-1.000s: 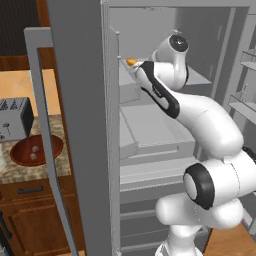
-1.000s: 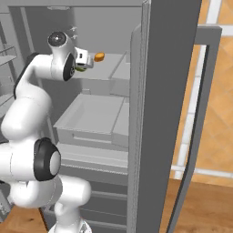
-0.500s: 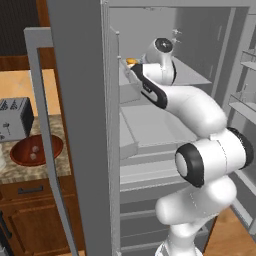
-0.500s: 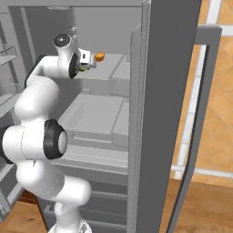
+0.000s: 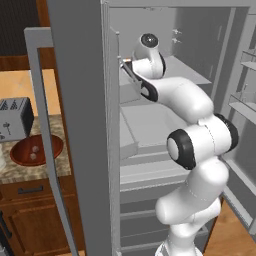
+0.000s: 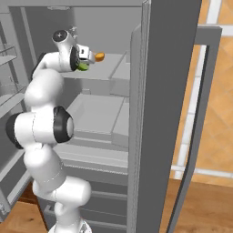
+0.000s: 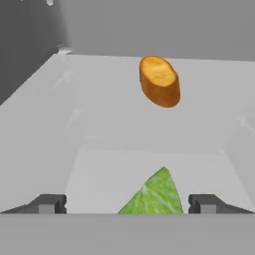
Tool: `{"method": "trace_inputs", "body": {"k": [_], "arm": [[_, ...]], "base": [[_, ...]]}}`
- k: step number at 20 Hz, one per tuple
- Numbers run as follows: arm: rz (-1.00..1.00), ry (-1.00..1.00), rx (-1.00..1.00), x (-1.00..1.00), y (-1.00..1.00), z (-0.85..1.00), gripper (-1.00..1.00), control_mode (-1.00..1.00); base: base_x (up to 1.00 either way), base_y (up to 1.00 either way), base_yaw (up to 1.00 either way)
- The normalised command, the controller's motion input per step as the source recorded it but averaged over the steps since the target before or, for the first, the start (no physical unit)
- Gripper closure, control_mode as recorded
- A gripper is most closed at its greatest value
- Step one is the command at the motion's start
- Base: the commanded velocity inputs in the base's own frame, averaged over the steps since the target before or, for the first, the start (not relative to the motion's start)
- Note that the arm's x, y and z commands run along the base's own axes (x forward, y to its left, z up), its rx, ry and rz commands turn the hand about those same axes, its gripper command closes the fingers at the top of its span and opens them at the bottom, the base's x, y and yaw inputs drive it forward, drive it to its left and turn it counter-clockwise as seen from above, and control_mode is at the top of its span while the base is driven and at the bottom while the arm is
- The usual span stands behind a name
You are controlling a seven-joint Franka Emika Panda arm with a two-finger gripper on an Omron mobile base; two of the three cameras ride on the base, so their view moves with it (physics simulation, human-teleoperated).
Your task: Grab a lemon wedge from the fridge and one ice cube from the ice bowl, and put them in the glass of lemonade.
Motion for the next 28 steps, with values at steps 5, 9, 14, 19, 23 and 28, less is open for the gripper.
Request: {"method": "trace_inputs", "body": {"k": [5,9,14,19,23,28], "arm": [[-0.20,0.09,-0.04,0.01,-0.18,-0.35,1.00,-1.00],[-0.21,0.09,-0.02,-0.01,-0.28,-0.43,1.00,-1.00],[-0.21,0.02,-0.01,-0.25,-0.51,-0.39,1.00,-1.00],[-0.13,-0.03,0.00,-0.70,-0.78,-0.31,1.00,-1.00],[-0.02,-0.12,0.00,-0.89,-0.70,-0.44,1.00,-1.00],[0.02,-0.11,0.00,-1.00,-0.34,0.01,1.00,-1.00]], "base": [[0.00,0.00,0.00],[0.00,0.00,0.00],[0.00,0.00,0.00],[0.00,0.00,0.00],[0.00,0.00,0.00],[0.00,0.00,0.00]]}}
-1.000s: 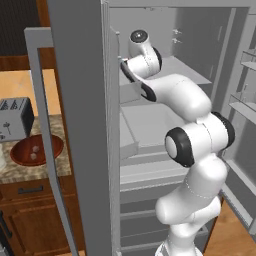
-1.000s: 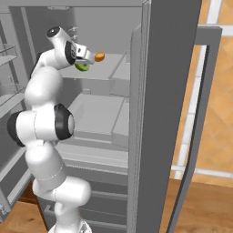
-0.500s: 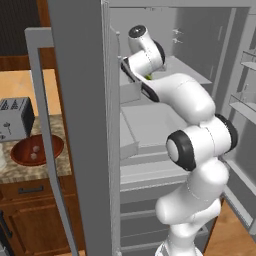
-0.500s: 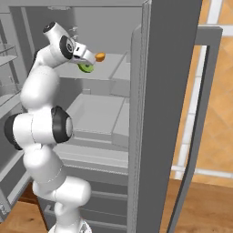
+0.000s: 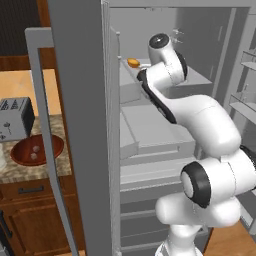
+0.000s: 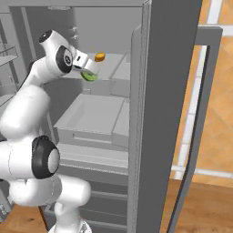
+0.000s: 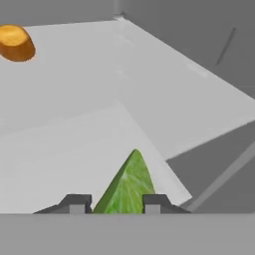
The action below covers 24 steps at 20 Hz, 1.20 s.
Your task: Grab a lemon wedge from the fridge and one ice cube from the ice bowl, and put them in the glass of lemonade.
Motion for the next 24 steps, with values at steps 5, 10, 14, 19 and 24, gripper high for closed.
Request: {"method": "trace_inputs", "body": {"k": [5,10,14,19,24], "arm": [[0.12,0.00,0.00,-1.00,-0.44,0.00,1.00,-1.00],[0.26,-0.02,0.00,-1.00,-0.22,0.00,1.00,-1.00],[0.31,-0.09,-0.05,-0.96,0.00,0.00,1.00,-1.00],[0.10,-0.01,-0.05,-0.40,0.00,-0.01,1.00,1.00],[0.00,0.00,0.00,0.00,0.00,0.00,1.00,1.00]], "base": [[0.00,0.00,0.00],[0.00,0.00,0.00],[0.00,0.00,0.00],[-0.60,0.09,0.12],[-1.00,0.41,0.10]]}}
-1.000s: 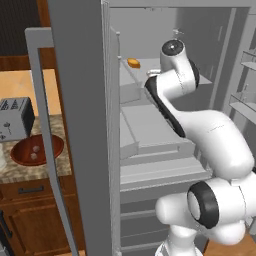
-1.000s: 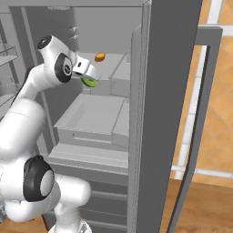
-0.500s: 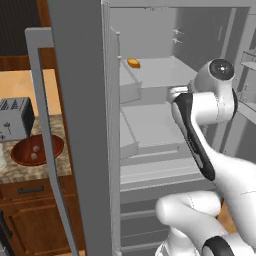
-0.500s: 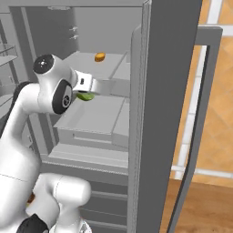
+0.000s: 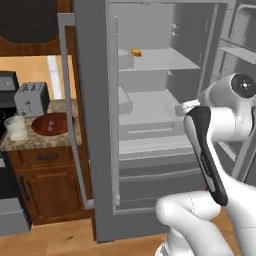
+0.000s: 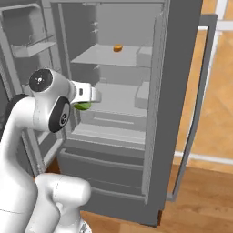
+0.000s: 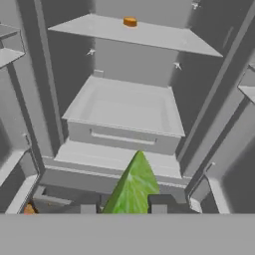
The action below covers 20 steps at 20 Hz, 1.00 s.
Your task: Grab a lemon wedge from the fridge and one ice cube from the ice bowl, and put them in the glass of lemonade.
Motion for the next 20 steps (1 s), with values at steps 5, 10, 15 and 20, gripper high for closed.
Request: {"method": "trace_inputs", "body": {"k": [5,10,15,20], "arm": [[0.00,0.00,0.00,0.00,0.00,0.00,1.00,1.00],[0.00,0.00,0.00,0.00,0.00,0.00,1.00,1.00],[0.00,0.00,0.00,0.00,0.00,0.00,1.00,1.00],[0.00,0.00,0.00,0.00,0.00,0.00,1.00,1.00]], "base": [[-0.66,0.86,0.02],[-0.14,1.00,0.00],[0.00,1.00,0.00],[0.04,1.00,0.00]]}}
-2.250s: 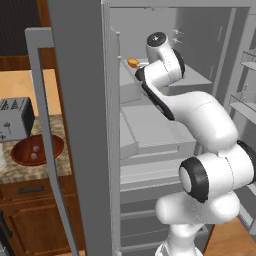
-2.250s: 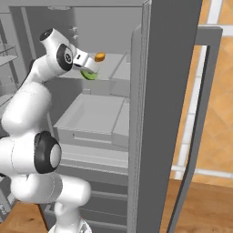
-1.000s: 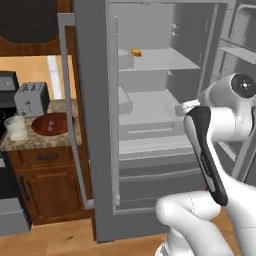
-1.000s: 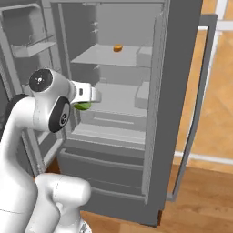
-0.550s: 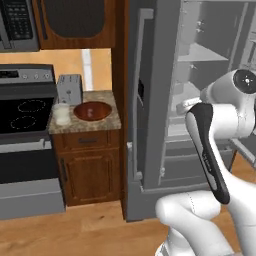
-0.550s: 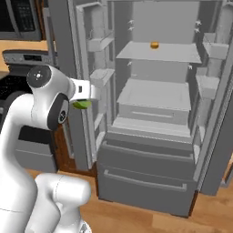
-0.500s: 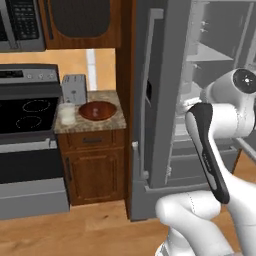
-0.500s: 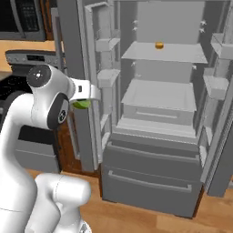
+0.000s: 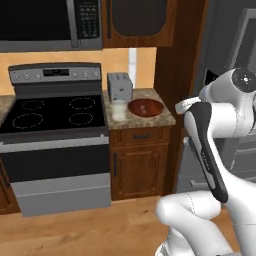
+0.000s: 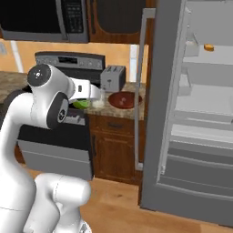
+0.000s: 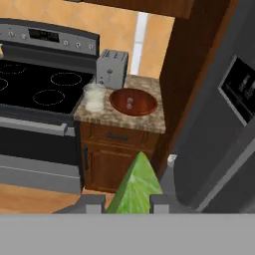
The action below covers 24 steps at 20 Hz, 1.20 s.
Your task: Grab a lemon wedge from the fridge and one ice cube from the ice bowl, and put them in the glass of lemonade.
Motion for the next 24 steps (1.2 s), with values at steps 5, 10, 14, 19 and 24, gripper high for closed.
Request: {"method": "trace_inputs", "body": {"k": [5,10,14,19,24], "arm": [[0.00,0.00,0.00,0.00,0.00,0.00,1.00,1.00],[0.00,0.00,0.00,0.00,0.00,0.00,1.00,1.00],[0.00,0.00,0.00,0.00,0.00,0.00,1.00,1.00],[0.00,0.00,0.00,0.00,0.00,0.00,1.00,1.00],[0.00,0.00,0.00,0.00,0.00,0.00,1.00,1.00]], "base": [[0.89,0.88,-0.01],[1.00,0.39,-0.09],[0.99,0.04,-0.14],[0.95,0.00,-0.16],[0.63,0.00,-0.13]]}}
